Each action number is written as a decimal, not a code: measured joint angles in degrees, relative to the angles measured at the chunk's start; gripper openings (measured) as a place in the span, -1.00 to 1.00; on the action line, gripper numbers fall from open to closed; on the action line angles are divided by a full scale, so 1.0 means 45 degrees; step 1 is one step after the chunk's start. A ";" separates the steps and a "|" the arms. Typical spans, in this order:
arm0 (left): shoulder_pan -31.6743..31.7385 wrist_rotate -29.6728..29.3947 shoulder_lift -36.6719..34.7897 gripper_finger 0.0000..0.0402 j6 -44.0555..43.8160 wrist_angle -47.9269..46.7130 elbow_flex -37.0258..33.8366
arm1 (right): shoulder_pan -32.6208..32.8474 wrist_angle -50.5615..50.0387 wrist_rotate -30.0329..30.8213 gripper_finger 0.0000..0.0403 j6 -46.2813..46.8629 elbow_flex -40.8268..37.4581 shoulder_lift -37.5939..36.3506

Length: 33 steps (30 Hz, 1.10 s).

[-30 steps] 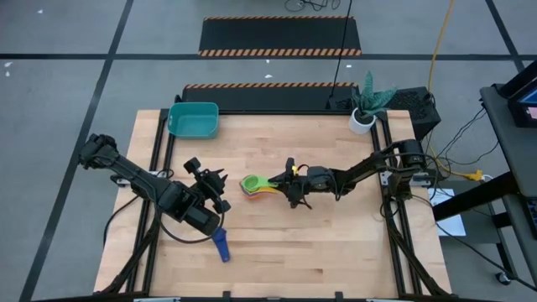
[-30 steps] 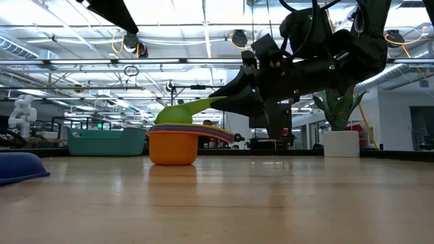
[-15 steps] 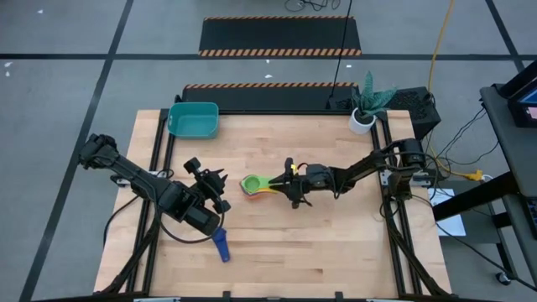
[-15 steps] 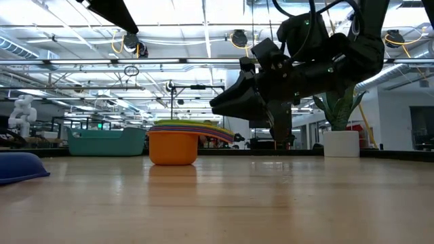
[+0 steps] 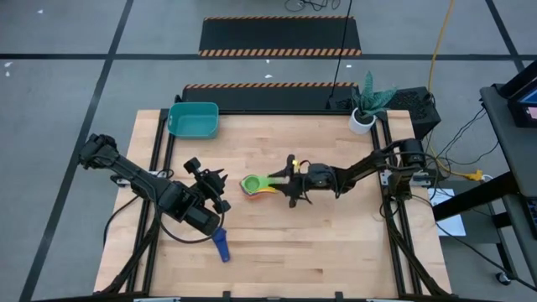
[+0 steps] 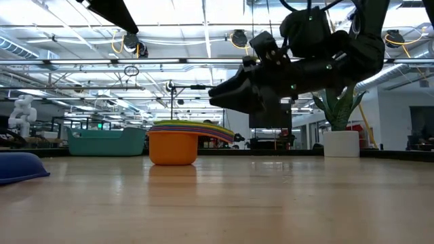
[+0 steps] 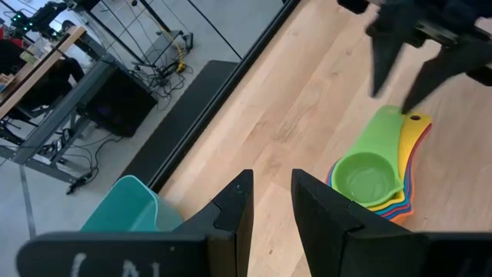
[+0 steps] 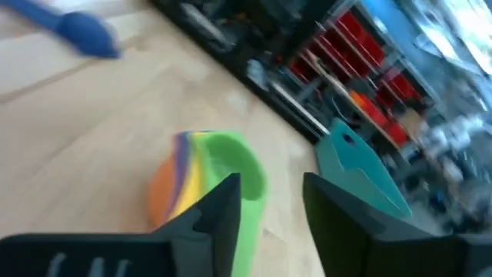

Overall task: Nest measuring cups in basket
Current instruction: Stack the green measuring cup on top of the yellow measuring cup

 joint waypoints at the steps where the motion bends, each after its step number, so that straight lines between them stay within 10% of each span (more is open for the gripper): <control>1: 0.0000 0.0000 0.0000 -0.54 0.0000 0.0001 0.0001 | -0.0087 -0.0050 0.0081 -0.26 0.0521 0.0003 -0.0069; 14: 0.0000 -0.0005 0.0000 -0.54 -0.0033 0.0006 0.0001 | -0.0602 -0.8428 -0.1850 0.40 0.5892 0.2874 -0.1328; 33: 0.0000 -0.0005 0.0000 -0.54 -0.0010 0.0099 0.0001 | -0.0934 -1.0429 -0.2264 0.79 0.7766 0.3031 -0.1150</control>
